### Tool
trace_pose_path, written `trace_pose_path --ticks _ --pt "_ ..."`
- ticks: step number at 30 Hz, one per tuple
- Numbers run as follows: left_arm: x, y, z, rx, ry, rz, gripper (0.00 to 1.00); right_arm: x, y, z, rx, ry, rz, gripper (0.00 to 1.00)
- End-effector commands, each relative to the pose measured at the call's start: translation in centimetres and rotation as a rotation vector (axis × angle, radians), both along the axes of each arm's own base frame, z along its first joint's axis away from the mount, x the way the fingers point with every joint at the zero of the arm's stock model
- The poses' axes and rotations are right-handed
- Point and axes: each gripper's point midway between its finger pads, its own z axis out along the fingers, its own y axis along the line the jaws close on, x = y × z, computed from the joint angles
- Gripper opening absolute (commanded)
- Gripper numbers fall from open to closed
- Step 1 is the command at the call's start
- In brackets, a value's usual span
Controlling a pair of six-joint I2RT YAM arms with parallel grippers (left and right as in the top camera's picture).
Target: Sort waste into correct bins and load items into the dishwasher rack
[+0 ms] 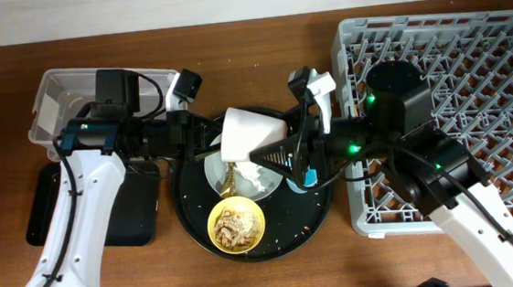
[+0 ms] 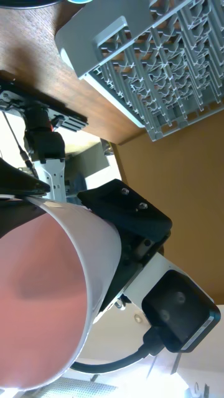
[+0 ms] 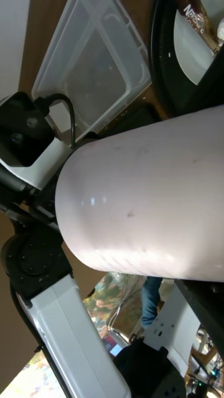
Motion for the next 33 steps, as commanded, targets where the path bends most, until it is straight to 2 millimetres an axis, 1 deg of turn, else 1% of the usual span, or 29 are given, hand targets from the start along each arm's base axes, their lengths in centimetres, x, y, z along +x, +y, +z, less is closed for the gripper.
trace_pose_path --ticks 1,2,3,4,5,6,8,9,10,11,12,13,14,15,16,17,18,20,23,24,29,30,32,33 --pt "-0.1 -0.1 0.3 0.013 -0.045 0.003 0.01 -1.6 0.4 1.6 0.035 -0.044 0.066 0.59" --pt "-0.1 -0.1 0.2 0.024 -0.046 0.008 0.2 -1.7 0.3 1.8 0.038 -0.048 0.068 0.56" --pt "0.0 -0.1 -0.1 0.037 -0.046 0.014 0.4 -1.8 0.1 2.0 0.04 -0.055 0.062 0.56" --pt "0.3 -0.1 -0.5 0.062 -0.049 0.026 0.56 -1.5 -0.8 2.3 0.038 -0.071 0.036 0.56" --pt "0.6 -0.1 -1.2 0.102 -0.055 0.046 0.64 -0.8 -2.4 2.6 0.032 -0.082 -0.018 0.53" --pt "1.0 0.0 -2.0 0.152 -0.06 0.069 0.65 -0.3 -3.8 2.8 0.031 -0.082 -0.066 0.53" --pt "1.6 0.2 -3.1 0.219 -0.067 0.1 0.66 1.0 -8.0 3.2 0.02 -0.068 -0.218 0.52" --pt "1.7 0.3 -3.4 0.233 -0.068 0.107 0.67 1.4 -10.5 3.0 0.01 -0.039 -0.309 0.52" --pt "1.8 0.3 -3.4 0.235 -0.069 0.107 0.67 1.9 -13.4 2.3 -0.006 0.018 -0.423 0.52" --pt "1.8 0.3 -3.5 0.24 -0.069 0.11 0.67 2.3 -15.7 1.1 -0.031 0.083 -0.528 0.52" --pt "1.9 0.4 -3.7 0.253 -0.07 0.116 0.67 2.7 -17.9 -0.2 -0.059 0.149 -0.636 0.47" --pt "2.0 0.4 -3.9 0.266 -0.071 0.121 0.67 2.8 -20.6 -2.1 -0.1 0.24 -0.762 0.46" --pt "2.1 0.5 -4.2 0.282 -0.068 0.128 0.67 2.5 -23.7 -4.5 -0.167 0.35 -0.913 0.46" --pt "2.1 0.6 -4.3 0.291 -0.065 0.132 0.67 1.8 -26.6 -6.9 -0.254 0.443 -1.046 0.45" --pt "2.2 0.6 -4.6 0.306 -0.061 0.137 0.67 0.5 -29.7 -9.6 -0.377 0.542 -1.172 0.45" --pt "2.2 0.7 -4.8 0.315 -0.057 0.14 0.67 -0.3 -31.0 -10.9 -0.439 0.602 -1.22 0.45" --pt "2.3 0.8 -5.0 0.331 -0.054 0.146 0.67 -1.0 -31.6 -12.2 -0.496 0.672 -1.237 0.45" --pt "2.5 1.0 -5.6 0.368 -0.054 0.162 0.67 -1.4 -31.5 -14.2 -0.564 0.768 -1.207 0.45" --pt "2.7 1.2 -6.0 0.389 -0.056 0.171 0.67 -1.2 -32.5 -16.4 -0.682 0.845 -1.208 0.45" --pt "2.7 1.2 -6.0 0.389 -0.056 0.171 0.67 -1.0 -32.5 -17.2 -0.697 0.879 -1.196 0.46" --pt "2.7 1.2 -6.1 0.397 -0.052 0.173 0.67 0.0 -32.3 -20.9 -0.763 1.027 -1.111 0.46" --pt "2.8 1.3 -6.4 0.415 -0.054 0.181 0.67 0.3 -32.1 -21.8 -0.773 1.06 -1.086 0.5" --pt "2.9 1.5 -6.8 0.439 -0.054 0.192 0.68 0.5 -31.5 -23.0 -0.796 1.096 -1.043 0.51" --pt "3.0 1.5 -6.8 0.44 -0.054 0.192 0.68 0.5 -31.1 -23.5 -0.811 1.109 -1.019 0.54"
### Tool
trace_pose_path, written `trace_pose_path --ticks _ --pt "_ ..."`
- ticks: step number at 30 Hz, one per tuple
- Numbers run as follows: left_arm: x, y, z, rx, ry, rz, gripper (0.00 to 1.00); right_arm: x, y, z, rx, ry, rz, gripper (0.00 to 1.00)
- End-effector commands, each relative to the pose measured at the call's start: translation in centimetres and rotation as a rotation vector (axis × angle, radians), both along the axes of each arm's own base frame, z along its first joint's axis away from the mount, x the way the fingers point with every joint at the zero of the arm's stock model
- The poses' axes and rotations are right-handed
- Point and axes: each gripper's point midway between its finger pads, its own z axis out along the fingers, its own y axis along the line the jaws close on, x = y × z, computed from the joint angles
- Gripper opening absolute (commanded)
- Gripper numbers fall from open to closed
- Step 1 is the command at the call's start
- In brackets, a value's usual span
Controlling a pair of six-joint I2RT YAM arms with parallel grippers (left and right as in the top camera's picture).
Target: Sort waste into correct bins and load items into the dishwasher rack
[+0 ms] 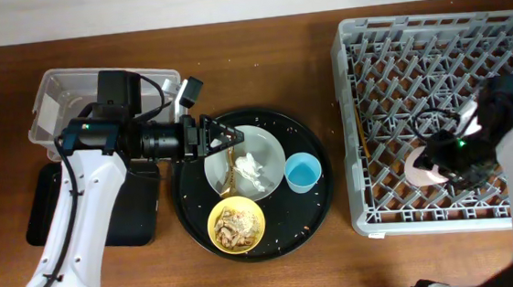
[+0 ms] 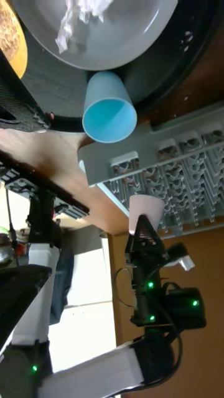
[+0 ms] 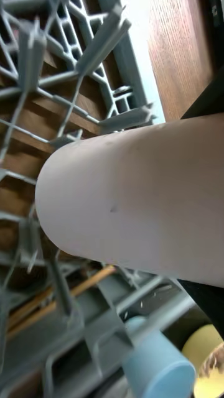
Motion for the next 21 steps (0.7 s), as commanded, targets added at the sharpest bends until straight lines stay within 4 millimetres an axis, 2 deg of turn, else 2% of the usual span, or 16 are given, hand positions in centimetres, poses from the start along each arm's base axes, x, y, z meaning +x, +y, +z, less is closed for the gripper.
trace_pose_path --ticks 1,4,5,7,8,10,12,15,17,19,21 --pt "0.2 0.2 0.0 0.039 -0.035 0.008 0.68 0.2 1.1 -1.6 0.005 0.072 0.048 0.59" --pt "0.0 0.3 -0.5 0.068 -0.016 0.014 0.68 1.0 1.6 -1.2 -0.01 0.039 0.078 0.94" --pt "-0.1 0.3 -1.0 0.096 -0.01 0.016 0.68 1.5 1.7 -0.3 -0.016 0.003 0.081 1.0" --pt "-0.5 -0.3 -2.0 0.161 -0.014 0.002 0.68 2.5 1.6 2.4 -0.044 -0.091 0.086 0.98" --pt "-0.8 -0.8 -2.4 0.189 -0.02 -0.014 0.72 2.8 1.5 3.8 -0.058 -0.139 0.085 0.98" --pt "-1.5 -1.9 -2.9 0.232 -0.032 -0.046 0.73 3.1 1.5 5.8 -0.076 -0.205 0.085 0.98" --pt "-2.1 -2.8 -3.4 0.269 -0.048 -0.075 0.73 2.9 2.2 6.7 -0.052 -0.241 0.11 0.99" --pt "-2.0 -4.0 -4.3 0.354 -0.123 -0.095 0.73 2.7 4.8 8.1 0.066 -0.327 0.232 1.0" --pt "-1.0 -4.5 -6.0 0.538 -0.236 -0.071 0.72 2.6 6.8 9.7 0.16 -0.405 0.295 1.0" --pt "-0.4 -5.2 -7.4 0.678 -0.301 -0.044 0.68 2.4 7.4 10.4 0.183 -0.432 0.302 1.0" --pt "0.2 -6.7 -9.4 0.812 -0.375 -0.039 0.64 2.0 7.5 10.7 0.182 -0.437 0.303 1.0"
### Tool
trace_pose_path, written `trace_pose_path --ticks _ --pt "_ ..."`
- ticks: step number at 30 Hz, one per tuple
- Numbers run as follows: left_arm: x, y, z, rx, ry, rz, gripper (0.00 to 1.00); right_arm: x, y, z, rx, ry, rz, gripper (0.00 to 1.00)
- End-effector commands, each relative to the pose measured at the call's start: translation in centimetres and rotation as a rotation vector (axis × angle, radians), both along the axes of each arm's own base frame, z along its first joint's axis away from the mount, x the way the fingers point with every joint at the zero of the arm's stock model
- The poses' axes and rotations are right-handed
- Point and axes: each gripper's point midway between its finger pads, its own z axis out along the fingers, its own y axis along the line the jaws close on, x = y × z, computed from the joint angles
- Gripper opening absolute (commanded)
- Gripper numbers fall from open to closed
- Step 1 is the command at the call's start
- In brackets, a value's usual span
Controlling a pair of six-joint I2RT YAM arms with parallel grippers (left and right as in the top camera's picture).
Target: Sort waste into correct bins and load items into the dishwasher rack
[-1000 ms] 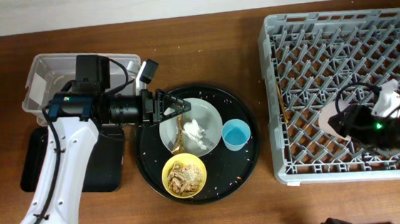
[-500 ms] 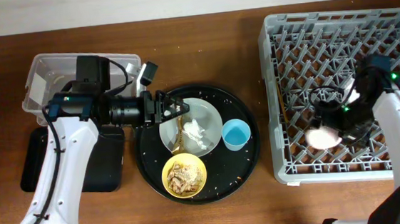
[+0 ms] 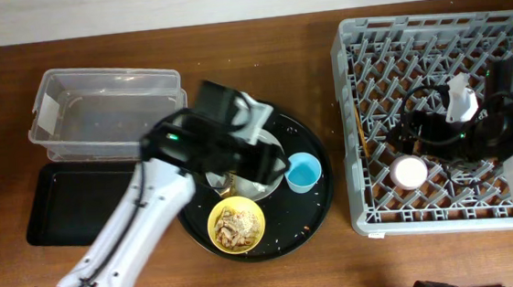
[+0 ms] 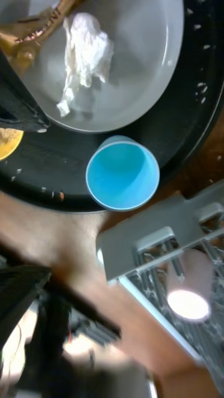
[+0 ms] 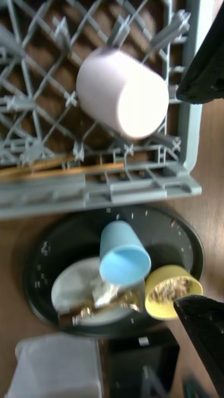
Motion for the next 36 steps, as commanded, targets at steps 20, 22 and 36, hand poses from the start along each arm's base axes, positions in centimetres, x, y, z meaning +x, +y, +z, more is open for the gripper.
trace_pose_path --ticks 20,22,36 --pt "4.2 -3.2 3.2 -0.226 0.096 -0.001 0.0 -1.5 5.0 3.5 0.198 -0.163 0.275 0.93" --pt "3.3 -2.0 7.9 -0.51 0.156 -0.132 0.0 -1.6 7.5 6.2 0.381 -0.244 0.34 0.93" --pt "1.3 0.9 14.6 -0.907 0.256 -0.308 0.0 -2.0 20.1 13.6 0.566 -0.61 0.847 0.94"
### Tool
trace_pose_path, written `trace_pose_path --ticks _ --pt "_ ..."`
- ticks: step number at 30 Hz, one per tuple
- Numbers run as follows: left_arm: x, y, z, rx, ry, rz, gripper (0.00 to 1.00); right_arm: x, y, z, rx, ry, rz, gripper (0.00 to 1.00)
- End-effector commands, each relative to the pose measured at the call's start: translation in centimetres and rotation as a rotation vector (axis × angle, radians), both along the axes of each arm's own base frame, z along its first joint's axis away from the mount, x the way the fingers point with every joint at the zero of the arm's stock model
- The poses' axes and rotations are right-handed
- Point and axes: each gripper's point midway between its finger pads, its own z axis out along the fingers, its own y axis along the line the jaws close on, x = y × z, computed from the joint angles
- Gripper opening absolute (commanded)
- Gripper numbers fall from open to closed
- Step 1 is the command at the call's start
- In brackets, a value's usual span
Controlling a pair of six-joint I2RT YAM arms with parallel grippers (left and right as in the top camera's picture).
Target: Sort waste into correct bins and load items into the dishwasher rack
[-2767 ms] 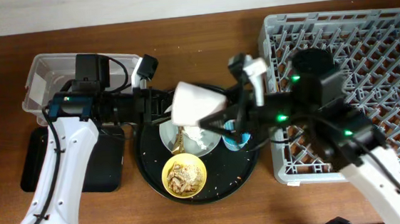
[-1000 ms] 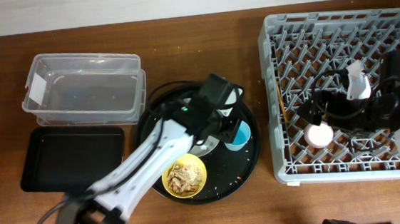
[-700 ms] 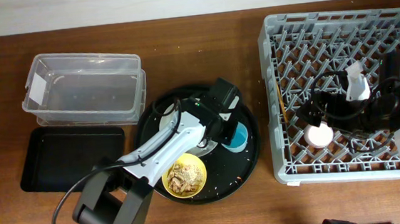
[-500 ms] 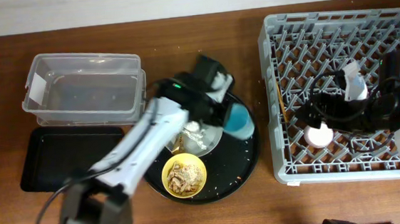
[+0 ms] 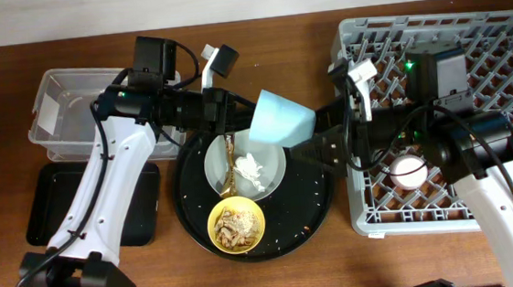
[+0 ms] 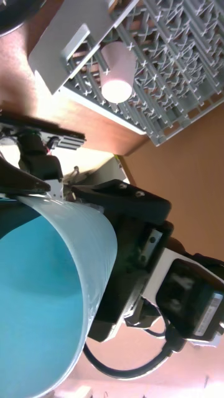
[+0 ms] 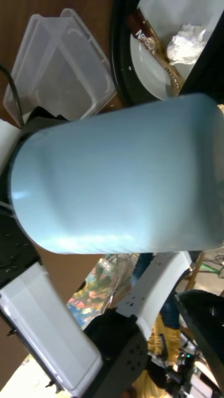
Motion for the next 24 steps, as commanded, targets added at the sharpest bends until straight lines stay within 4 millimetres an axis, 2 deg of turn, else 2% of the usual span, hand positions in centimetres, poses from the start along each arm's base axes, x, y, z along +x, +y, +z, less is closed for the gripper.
trace_pose_path --ticks 1,2,3,6,7,8,9,11,12,13,14,16,17,20,22,24 --pt "-0.5 0.2 0.9 -0.043 -0.012 -0.023 0.0 -0.1 0.2 1.0 0.016 -0.01 -0.004 0.92" --pt "-0.5 0.1 0.9 -0.043 -0.012 -0.025 0.0 -0.3 0.2 1.2 0.027 -0.011 0.009 0.81" --pt "-0.6 0.0 0.9 -0.042 -0.012 -0.028 0.0 -0.5 0.3 1.4 0.039 -0.012 0.025 0.64" --pt "-0.8 -0.3 0.8 -0.036 -0.015 -0.034 0.0 -0.8 0.4 1.6 0.051 -0.01 0.04 0.54" --pt "-0.7 -0.4 0.7 -0.026 -0.017 -0.03 0.0 -0.8 0.4 1.6 0.051 -0.01 0.04 0.45" --pt "-0.6 -0.4 0.4 -0.012 -0.021 -0.021 0.07 -0.8 0.4 1.6 0.05 -0.01 0.039 0.44" --pt "-0.3 -0.5 -0.1 0.018 -0.027 -0.002 0.35 -0.8 0.3 1.7 0.051 -0.013 0.037 0.45" --pt "1.4 0.0 -2.7 0.164 -0.043 0.096 0.41 -0.7 -0.7 2.1 0.041 -0.031 -0.009 0.46" --pt "2.6 1.0 -4.3 0.261 -0.029 0.167 0.48 -0.2 -2.0 2.0 0.004 -0.038 -0.093 0.46" --pt "3.1 2.1 -5.0 0.297 -0.004 0.203 0.6 0.5 -3.9 1.4 -0.054 -0.033 -0.206 0.46" --pt "3.3 2.9 -5.1 0.302 0.02 0.222 0.66 1.1 -5.8 0.7 -0.113 -0.018 -0.317 0.46" --pt "3.7 4.6 -5.3 0.31 0.075 0.262 0.76 1.9 -12.0 -1.6 -0.268 0.059 -0.613 0.46" --pt "3.8 5.3 -5.5 0.317 0.102 0.278 0.81 1.9 -17.7 -3.9 -0.391 0.175 -0.872 0.46" --pt "3.7 5.6 -5.6 0.322 0.123 0.284 0.85 -0.9 -28.1 -8.2 -0.552 0.506 -1.353 0.46" --pt "3.7 5.7 -5.6 0.322 0.125 0.284 0.85 -2.0 -32.2 -10.5 -0.605 0.667 -1.5 0.46" --pt "3.5 5.7 -5.7 0.328 0.138 0.283 0.85 -2.1 -34.0 -13.4 -0.673 0.818 -1.514 0.46"
